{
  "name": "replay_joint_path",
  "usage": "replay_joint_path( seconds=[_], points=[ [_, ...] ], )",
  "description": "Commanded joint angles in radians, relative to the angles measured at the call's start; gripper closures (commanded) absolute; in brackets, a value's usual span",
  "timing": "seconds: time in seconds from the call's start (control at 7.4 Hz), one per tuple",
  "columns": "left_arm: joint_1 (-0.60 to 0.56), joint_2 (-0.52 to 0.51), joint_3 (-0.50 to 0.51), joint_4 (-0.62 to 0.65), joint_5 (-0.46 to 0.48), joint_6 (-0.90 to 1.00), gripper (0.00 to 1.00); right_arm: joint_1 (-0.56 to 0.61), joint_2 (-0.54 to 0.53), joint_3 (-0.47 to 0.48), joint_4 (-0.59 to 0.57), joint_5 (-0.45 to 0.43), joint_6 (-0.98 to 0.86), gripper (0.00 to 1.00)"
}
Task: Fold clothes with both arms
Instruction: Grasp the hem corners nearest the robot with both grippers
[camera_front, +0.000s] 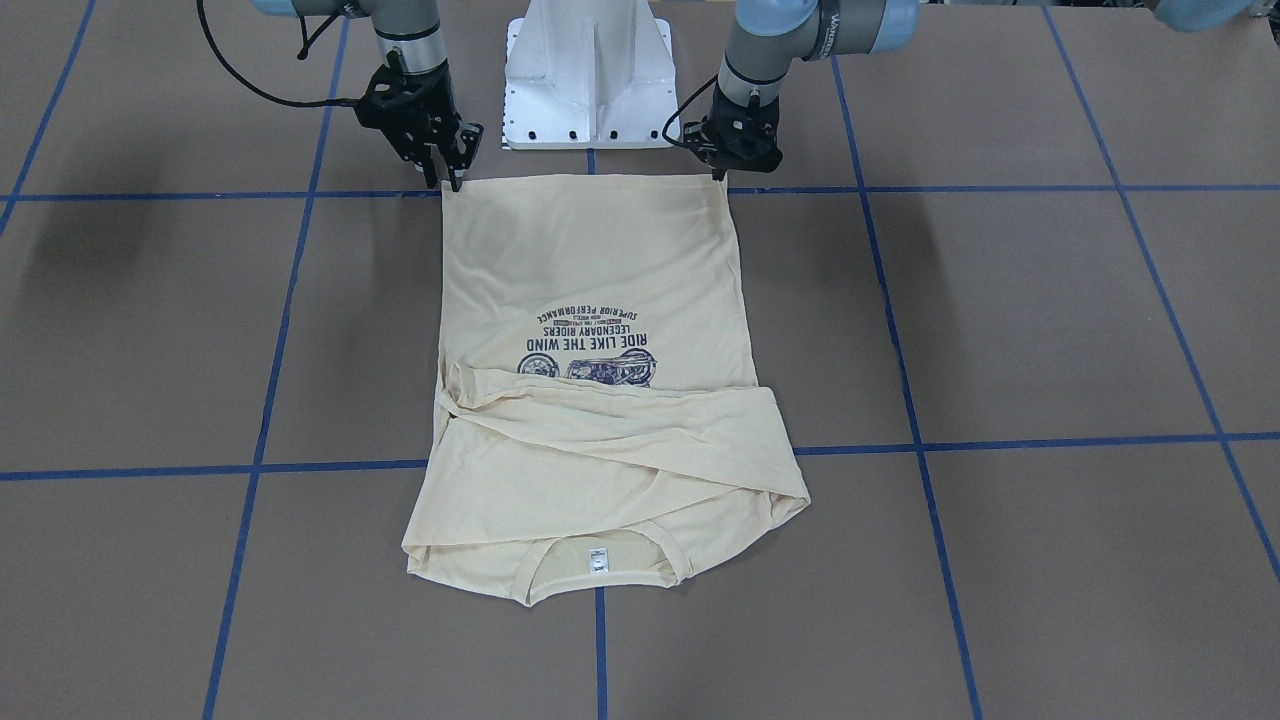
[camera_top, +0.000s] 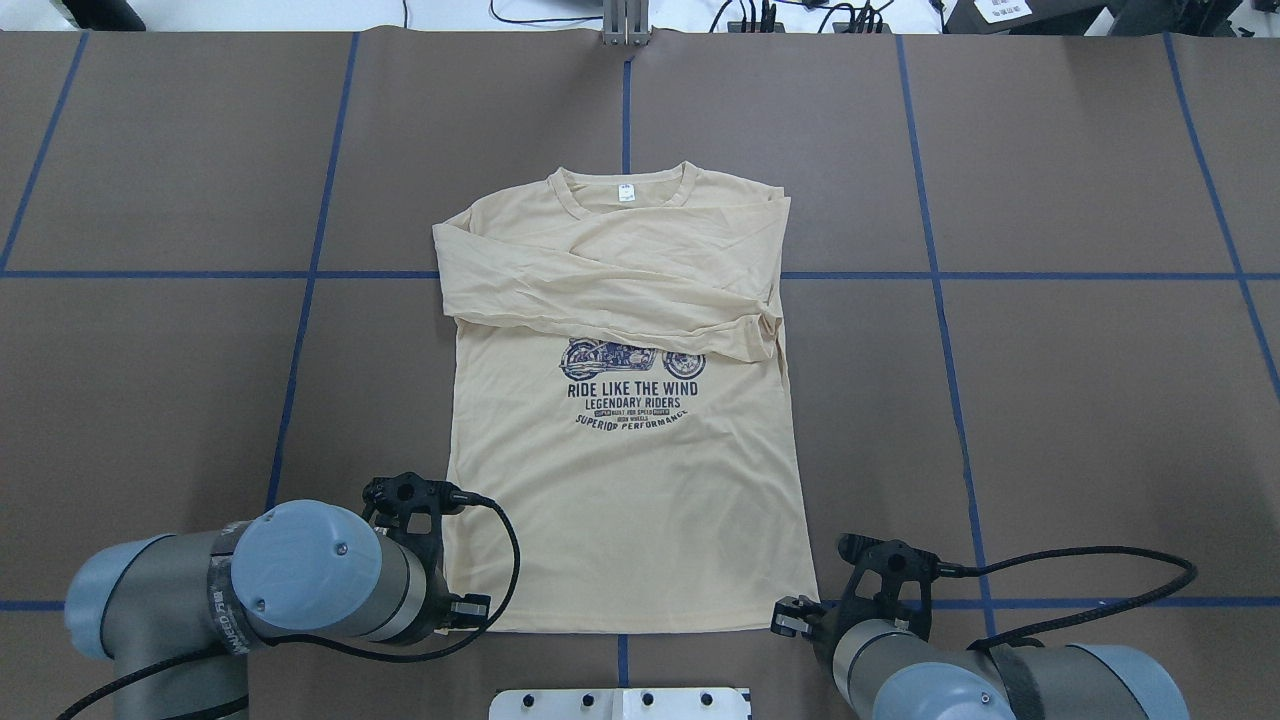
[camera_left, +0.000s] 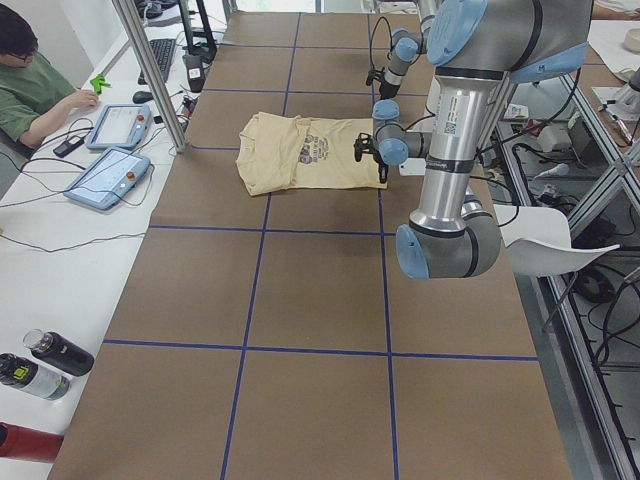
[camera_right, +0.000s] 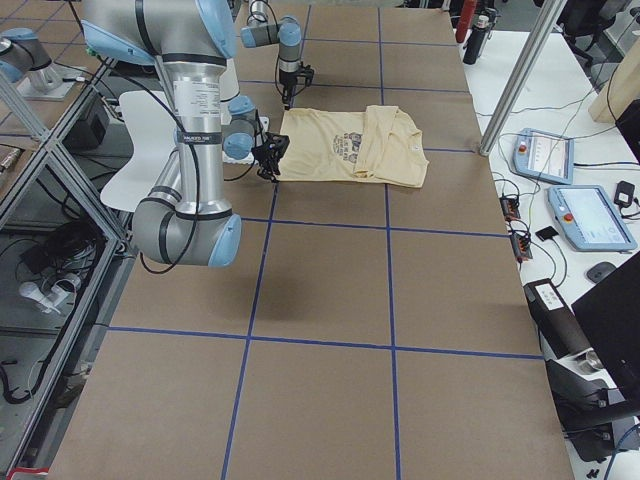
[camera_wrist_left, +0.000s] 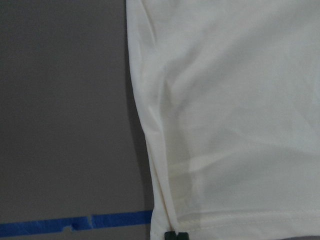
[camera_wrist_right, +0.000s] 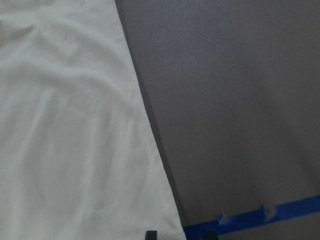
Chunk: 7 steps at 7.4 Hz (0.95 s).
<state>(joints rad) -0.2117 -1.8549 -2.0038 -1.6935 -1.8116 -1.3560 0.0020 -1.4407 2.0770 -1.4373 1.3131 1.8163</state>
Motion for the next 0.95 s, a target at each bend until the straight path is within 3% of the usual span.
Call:
replay_joint_path(
  seconds=[0.0, 0.41, 0.68, 0.81],
  points=[
    [0.0, -0.001, -0.004, 0.0, 0.001, 0.0, 1.0, -0.002, 0.002, -0.002, 0.0, 0.0, 0.0, 0.63],
    [-0.002, 0.011, -0.038, 0.002, -0.002, 0.0, 1.0, -0.002, 0.014, -0.008, 0.0, -0.002, 0.035, 1.0],
    [-0.002, 0.005, -0.046, 0.002, -0.002, -0.002, 1.0, 0.003, 0.016, 0.006, 0.0, -0.003, 0.054, 1.0],
    [-0.003, 0.009, -0.093, 0.009, -0.012, 0.0, 1.0, 0.025, 0.014, 0.088, -0.012, 0.005, 0.051, 1.0]
  ],
)
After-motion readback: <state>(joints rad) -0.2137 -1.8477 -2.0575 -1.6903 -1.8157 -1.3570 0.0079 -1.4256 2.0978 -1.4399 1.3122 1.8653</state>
